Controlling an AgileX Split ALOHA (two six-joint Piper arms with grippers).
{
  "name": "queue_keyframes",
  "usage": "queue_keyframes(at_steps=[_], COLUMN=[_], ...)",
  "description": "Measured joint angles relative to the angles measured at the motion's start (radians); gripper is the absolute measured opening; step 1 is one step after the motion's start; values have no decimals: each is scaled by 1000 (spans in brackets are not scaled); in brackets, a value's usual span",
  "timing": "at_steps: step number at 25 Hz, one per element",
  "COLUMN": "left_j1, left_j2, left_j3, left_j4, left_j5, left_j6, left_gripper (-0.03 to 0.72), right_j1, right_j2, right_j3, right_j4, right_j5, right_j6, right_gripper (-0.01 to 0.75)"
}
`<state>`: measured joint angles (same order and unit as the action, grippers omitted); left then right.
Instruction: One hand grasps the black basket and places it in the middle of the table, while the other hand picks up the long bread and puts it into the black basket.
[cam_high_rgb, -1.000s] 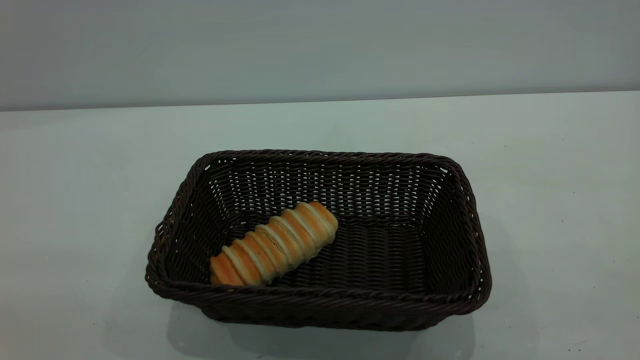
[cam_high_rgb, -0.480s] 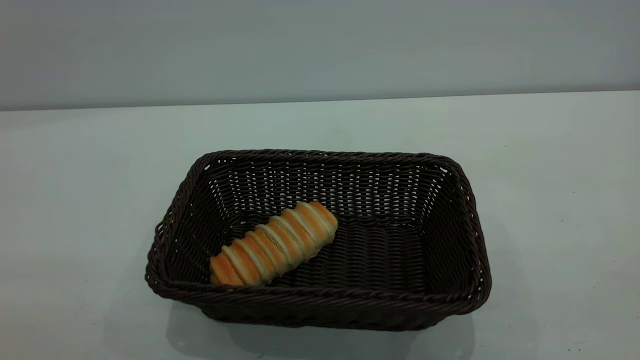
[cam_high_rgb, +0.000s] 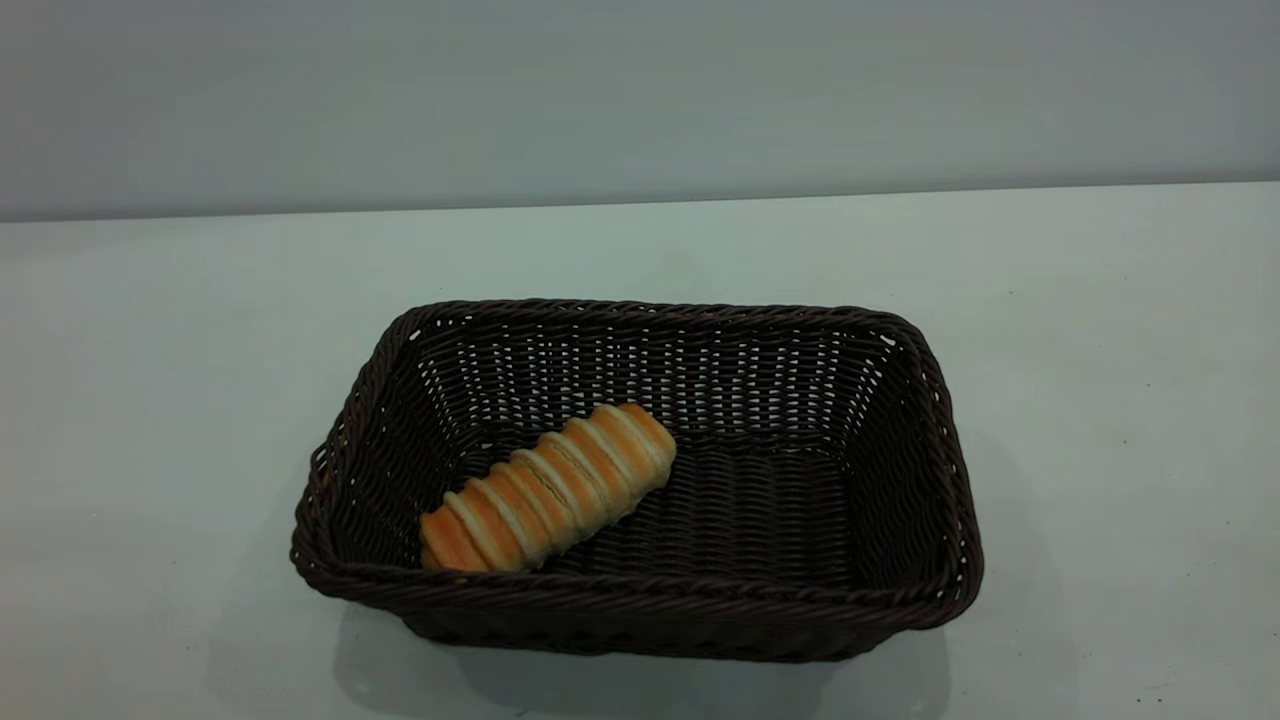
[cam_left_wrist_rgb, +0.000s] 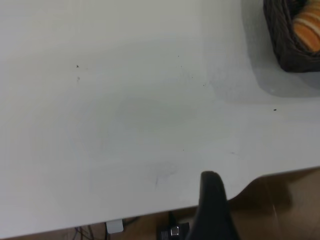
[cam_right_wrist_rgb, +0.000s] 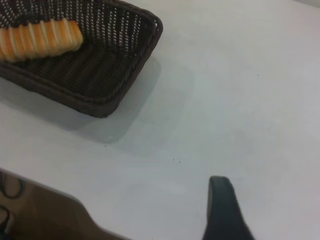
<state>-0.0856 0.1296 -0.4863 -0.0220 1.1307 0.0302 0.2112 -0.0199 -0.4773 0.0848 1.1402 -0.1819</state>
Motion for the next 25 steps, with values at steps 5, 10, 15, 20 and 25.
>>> queue_keyframes(at_steps=[5, 10, 15, 20, 25], left_j1=[32, 83, 84, 84, 84], left_j2=[-43, -146, -152, -152, -152], left_j3=[0, 0, 0, 0, 0], left_j4=[0, 0, 0, 0, 0], left_j5=[-1, 0, 0, 0, 0], left_j6=[0, 0, 0, 0, 0], left_gripper=[584, 584, 584, 584, 584], right_j1=[-84, -189, -219, -219, -219], right_j2=[0, 0, 0, 0, 0], right_j3=[0, 0, 0, 0, 0], right_j4=[1, 2, 2, 2, 2], right_j5=[0, 0, 0, 0, 0], right_j6=[0, 0, 0, 0, 0], right_gripper=[477, 477, 477, 477, 477])
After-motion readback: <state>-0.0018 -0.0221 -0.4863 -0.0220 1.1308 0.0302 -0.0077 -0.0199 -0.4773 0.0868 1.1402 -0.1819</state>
